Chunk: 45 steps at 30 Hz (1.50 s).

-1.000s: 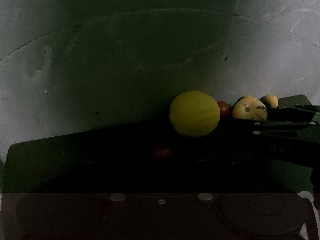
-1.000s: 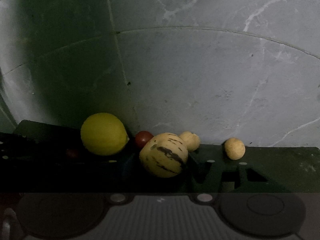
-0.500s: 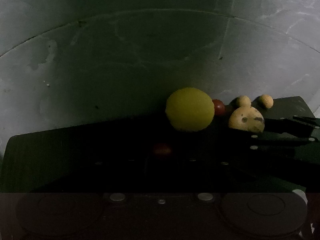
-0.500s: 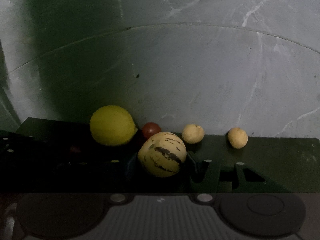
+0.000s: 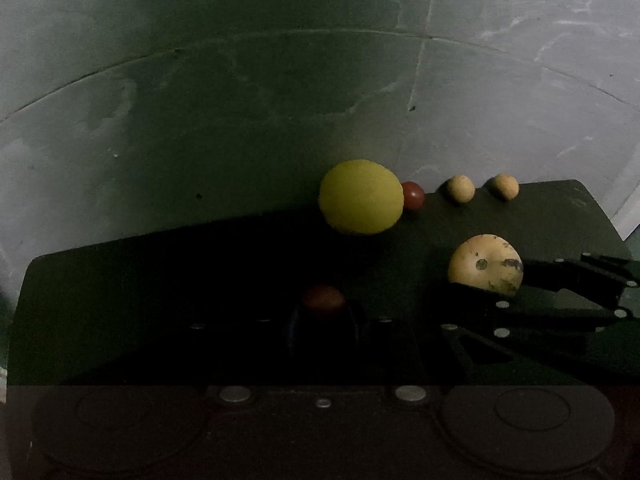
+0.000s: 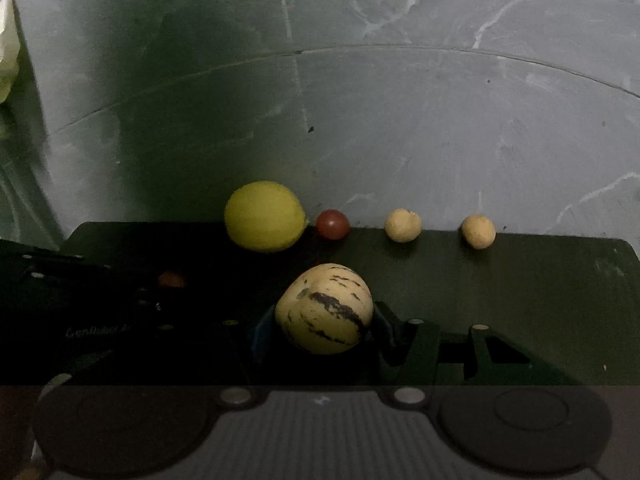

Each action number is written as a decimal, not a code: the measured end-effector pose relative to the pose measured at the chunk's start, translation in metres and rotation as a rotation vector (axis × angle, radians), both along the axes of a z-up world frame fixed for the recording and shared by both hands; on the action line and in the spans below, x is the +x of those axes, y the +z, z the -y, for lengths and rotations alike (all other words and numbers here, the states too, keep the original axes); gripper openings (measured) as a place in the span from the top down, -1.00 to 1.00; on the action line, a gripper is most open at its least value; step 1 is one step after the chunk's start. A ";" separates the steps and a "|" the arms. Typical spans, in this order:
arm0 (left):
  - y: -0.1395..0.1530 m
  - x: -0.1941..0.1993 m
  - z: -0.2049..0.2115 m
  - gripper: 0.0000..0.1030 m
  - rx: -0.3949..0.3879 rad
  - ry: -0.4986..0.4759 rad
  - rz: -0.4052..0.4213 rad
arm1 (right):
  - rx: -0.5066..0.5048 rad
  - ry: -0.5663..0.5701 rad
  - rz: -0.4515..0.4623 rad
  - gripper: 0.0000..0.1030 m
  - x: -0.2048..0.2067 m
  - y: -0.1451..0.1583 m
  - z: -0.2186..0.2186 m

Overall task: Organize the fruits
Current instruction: 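Grasp the striped pepino with the right tool while the left tool grasps a small red fruit, then carry the pepino and small red fruit over the tray with both tools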

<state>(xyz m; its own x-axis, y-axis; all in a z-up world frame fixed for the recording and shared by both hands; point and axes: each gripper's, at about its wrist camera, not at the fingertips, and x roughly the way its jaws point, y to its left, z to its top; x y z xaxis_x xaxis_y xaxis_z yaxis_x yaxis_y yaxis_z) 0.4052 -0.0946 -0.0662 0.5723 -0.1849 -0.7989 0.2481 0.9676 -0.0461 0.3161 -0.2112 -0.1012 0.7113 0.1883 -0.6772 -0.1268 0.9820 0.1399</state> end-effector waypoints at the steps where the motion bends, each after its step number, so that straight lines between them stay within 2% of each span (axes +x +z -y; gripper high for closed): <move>1: 0.001 -0.003 -0.001 0.49 -0.001 -0.003 0.000 | 0.003 -0.002 0.001 -0.10 -0.002 -0.001 -0.001; 27: 0.017 -0.063 -0.020 0.49 -0.030 -0.117 0.004 | 0.010 -0.060 0.018 -0.10 -0.095 0.022 -0.032; 45: 0.004 -0.114 -0.030 0.49 -0.027 -0.192 -0.057 | -0.003 -0.077 -0.028 -0.10 -0.148 0.016 -0.048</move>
